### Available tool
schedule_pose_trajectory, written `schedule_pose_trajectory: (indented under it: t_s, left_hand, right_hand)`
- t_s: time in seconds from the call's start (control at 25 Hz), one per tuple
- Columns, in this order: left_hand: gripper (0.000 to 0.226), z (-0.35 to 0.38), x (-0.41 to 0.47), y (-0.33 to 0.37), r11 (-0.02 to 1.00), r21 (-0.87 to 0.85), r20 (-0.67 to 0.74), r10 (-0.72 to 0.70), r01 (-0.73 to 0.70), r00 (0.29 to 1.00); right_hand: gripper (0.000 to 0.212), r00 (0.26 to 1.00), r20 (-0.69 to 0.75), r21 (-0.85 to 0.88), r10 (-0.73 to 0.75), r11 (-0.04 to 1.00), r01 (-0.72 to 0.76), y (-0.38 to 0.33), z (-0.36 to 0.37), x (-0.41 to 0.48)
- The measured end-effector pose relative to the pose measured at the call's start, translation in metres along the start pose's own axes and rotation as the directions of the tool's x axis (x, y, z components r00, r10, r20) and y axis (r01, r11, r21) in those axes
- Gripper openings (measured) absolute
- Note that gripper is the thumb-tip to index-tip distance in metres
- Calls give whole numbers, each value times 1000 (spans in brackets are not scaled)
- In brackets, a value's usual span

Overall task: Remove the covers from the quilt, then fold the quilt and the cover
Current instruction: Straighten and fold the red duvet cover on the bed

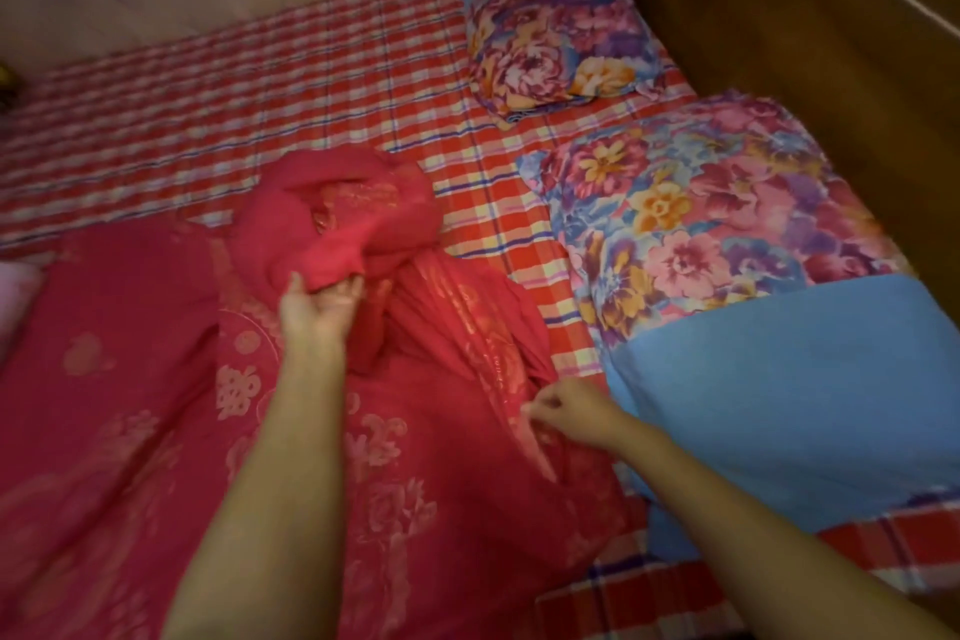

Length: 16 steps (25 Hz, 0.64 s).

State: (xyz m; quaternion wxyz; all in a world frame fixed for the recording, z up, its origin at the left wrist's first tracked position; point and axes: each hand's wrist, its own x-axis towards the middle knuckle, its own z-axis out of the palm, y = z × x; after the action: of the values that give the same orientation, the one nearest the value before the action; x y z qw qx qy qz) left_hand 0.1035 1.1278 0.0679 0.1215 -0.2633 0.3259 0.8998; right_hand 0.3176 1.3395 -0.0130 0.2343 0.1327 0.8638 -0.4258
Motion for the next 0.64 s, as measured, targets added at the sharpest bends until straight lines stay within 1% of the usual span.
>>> schedule_pose_trajectory:
  t_s: [0.04, 0.08, 0.12, 0.16, 0.24, 0.28, 0.32, 0.36, 0.4, 0.44, 0.48, 0.52, 0.56, 0.6, 0.64]
  left_hand:
    - [39, 2, 0, 31, 993, -87, -8, 79, -79, 997]
    - [39, 0, 1, 58, 982, -111, -53, 150, -155, 987]
    - [40, -8, 5, 80, 970, -110, -99, 208, -218, 973]
    - [41, -19, 11, 94, 959, -92, -153, 251, -267, 956]
    - [46, -46, 23, 118, 955, -16, -252, 282, -295, 926]
    - [49, -59, 29, 123, 964, 49, -289, 265, -262, 920]
    - [50, -71, 35, 122, 973, 130, -310, 224, -192, 924]
    - [51, -79, 39, 115, 970, 221, -313, 165, -97, 935]
    - [51, -81, 41, 102, 944, 329, -302, 96, 9, 948]
    - [49, -74, 44, 88, 880, 465, -269, 39, 94, 962]
    - [46, -63, 47, 71, 778, 614, -219, 1, 137, 976]
    - [46, -49, 49, 55, 661, 738, -167, -12, 133, 986]
    - [52, -35, 54, 40, 531, 842, -111, -3, 96, 994]
    - [64, -27, 61, 29, 376, 926, -48, 33, 33, 998]
    - [81, -21, 70, 19, 166, 985, 32, 89, -46, 996]
  right_hand:
    - [26, 992, -116, -4, 49, 999, -50, -5, -7, 14]
    - [19, 971, -223, 25, 85, 996, -82, -13, -13, 31]
    - [18, 945, -309, 64, 107, 994, -91, -23, -17, 48]
    - [23, 925, -358, 95, 129, 990, -102, -30, -21, 63]
    - [31, 921, -349, 142, 171, 981, -129, -43, -26, 91]
    - [34, 928, -316, 169, 199, 974, -151, -46, -26, 106]
    - [45, 930, -276, 245, 242, 953, -175, -49, -24, 120]
    - [65, 922, -225, 348, 314, 910, -225, -52, -22, 130]
    - [78, 917, -179, 423, 357, 869, -256, -60, -20, 138]
    - [78, 925, -163, 442, 344, 863, -243, -69, -15, 149]
    - [68, 946, -195, 383, 259, 908, -170, -82, -8, 153]
    - [61, 966, -227, 296, 127, 953, -56, -97, -1, 156]
    - [62, 976, -214, 176, -36, 981, 75, -115, 9, 155]
    - [67, 968, -144, 35, -205, 977, 212, -131, 23, 152]
    - [69, 941, -20, -133, -339, 933, 334, -145, 36, 147]
